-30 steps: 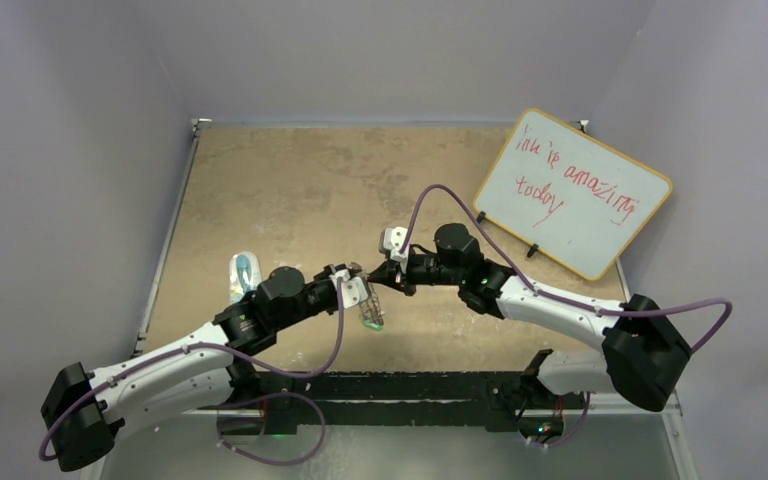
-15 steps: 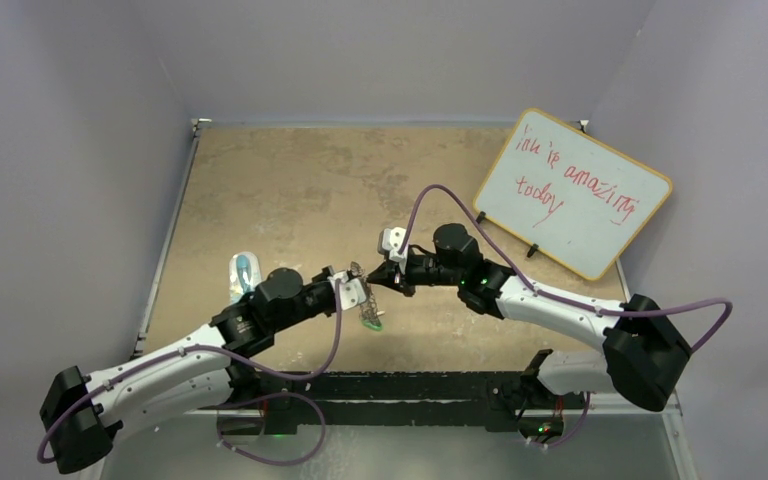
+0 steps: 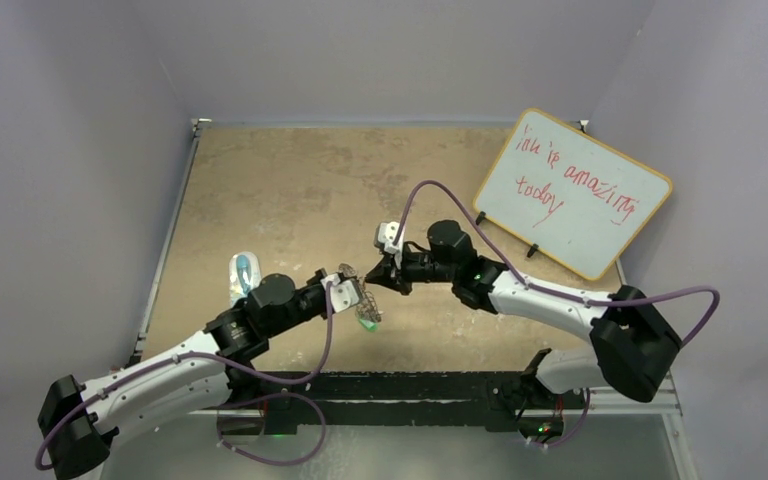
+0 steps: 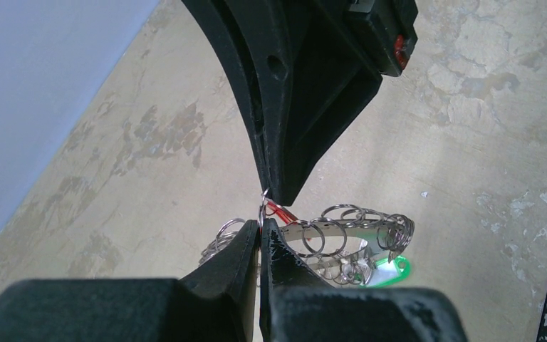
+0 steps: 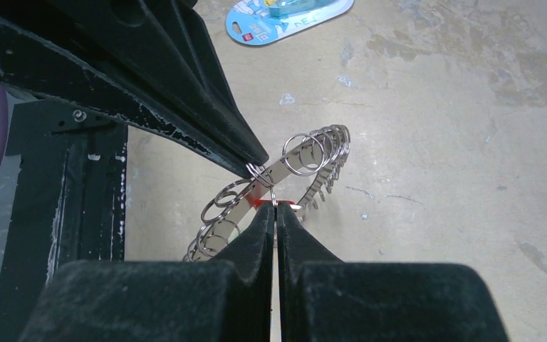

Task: Put the keys on the keyring

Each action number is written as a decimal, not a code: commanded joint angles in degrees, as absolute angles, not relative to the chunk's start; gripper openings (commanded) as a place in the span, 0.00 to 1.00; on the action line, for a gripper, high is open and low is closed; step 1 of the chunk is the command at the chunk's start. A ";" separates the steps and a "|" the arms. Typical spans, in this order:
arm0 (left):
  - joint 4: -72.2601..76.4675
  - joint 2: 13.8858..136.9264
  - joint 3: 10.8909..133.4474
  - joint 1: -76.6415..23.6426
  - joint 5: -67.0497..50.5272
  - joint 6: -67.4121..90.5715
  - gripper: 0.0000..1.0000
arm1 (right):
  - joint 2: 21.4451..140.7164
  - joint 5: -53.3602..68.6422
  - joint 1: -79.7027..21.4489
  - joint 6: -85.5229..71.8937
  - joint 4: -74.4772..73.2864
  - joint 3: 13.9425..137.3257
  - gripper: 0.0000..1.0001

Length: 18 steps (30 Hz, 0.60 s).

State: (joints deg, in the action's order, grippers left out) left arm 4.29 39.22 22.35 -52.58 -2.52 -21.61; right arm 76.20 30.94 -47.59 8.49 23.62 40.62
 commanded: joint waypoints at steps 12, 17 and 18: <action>14.44 36.55 19.62 -52.47 -2.20 -18.72 0.00 | 82.96 36.11 -46.54 6.77 21.34 46.37 0.00; 16.41 36.79 19.02 -52.47 -2.37 -18.38 0.00 | 82.79 35.29 -46.51 7.65 20.57 46.02 0.00; 16.77 36.87 18.85 -52.48 -2.37 -18.30 0.00 | 82.48 34.88 -46.50 7.79 20.72 45.79 0.02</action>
